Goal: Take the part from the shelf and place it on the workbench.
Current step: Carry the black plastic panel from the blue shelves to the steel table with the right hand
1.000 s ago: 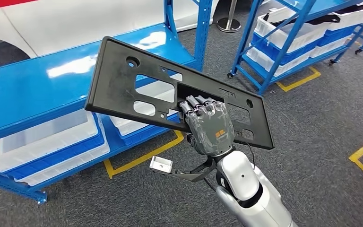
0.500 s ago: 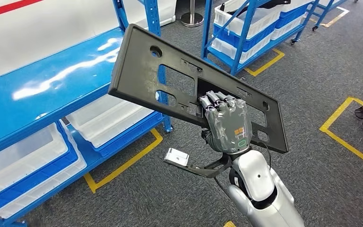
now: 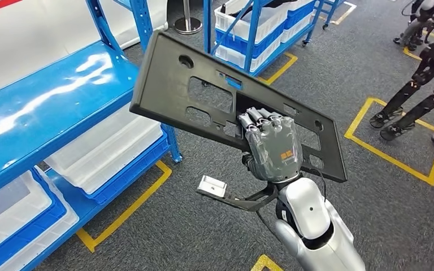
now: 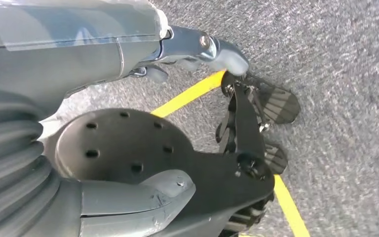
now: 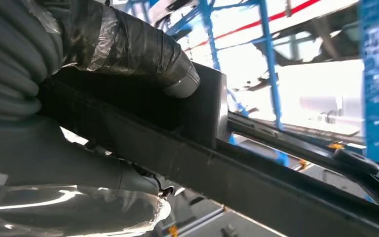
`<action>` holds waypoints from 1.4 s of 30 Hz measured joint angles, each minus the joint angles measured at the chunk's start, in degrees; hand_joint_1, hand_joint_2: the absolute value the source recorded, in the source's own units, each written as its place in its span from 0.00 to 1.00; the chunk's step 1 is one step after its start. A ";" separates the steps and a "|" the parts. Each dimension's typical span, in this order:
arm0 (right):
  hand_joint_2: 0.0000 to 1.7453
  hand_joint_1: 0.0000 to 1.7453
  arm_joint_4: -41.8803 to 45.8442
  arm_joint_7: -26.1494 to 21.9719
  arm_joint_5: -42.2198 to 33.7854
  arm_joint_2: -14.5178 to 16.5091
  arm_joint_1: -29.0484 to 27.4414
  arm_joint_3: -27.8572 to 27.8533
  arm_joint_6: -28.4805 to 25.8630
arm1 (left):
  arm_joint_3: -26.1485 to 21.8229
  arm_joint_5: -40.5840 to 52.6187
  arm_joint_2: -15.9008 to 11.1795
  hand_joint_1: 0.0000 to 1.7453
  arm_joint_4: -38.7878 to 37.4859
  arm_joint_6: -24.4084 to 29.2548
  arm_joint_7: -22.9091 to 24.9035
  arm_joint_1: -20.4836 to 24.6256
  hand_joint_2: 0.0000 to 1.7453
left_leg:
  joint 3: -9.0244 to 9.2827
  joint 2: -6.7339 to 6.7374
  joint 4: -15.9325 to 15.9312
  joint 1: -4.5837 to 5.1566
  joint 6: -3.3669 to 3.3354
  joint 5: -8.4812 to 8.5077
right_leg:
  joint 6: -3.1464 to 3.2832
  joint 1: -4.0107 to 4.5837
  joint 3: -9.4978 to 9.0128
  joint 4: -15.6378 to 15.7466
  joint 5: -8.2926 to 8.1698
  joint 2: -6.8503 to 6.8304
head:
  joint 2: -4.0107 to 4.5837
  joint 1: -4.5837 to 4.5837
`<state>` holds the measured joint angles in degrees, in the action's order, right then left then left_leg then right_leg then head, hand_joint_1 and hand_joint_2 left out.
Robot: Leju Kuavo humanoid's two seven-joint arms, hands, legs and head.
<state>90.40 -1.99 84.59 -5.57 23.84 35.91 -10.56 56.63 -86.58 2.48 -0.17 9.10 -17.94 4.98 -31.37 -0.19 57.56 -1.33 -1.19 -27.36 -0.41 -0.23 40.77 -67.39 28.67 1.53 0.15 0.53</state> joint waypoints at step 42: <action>1.00 0.99 -3.83 6.28 5.14 -10.56 5.65 2.15 12.69 | -0.49 0.00 0.02 0.00 -0.17 0.21 3.97 0.33 1.00 | 1.29 6.40 -0.10 0.58 2.20 -1.84 | 0.46 -0.49 -3.77 7.29 -3.25 -3.18 | 0.00 0.08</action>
<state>86.57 4.30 89.72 -16.13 29.49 38.06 2.13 56.15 -86.58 2.50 -0.35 9.31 -13.97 5.31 -30.08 6.20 57.46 -0.75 1.01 -29.20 0.05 -0.72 37.01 -60.10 25.43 -1.65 0.15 0.62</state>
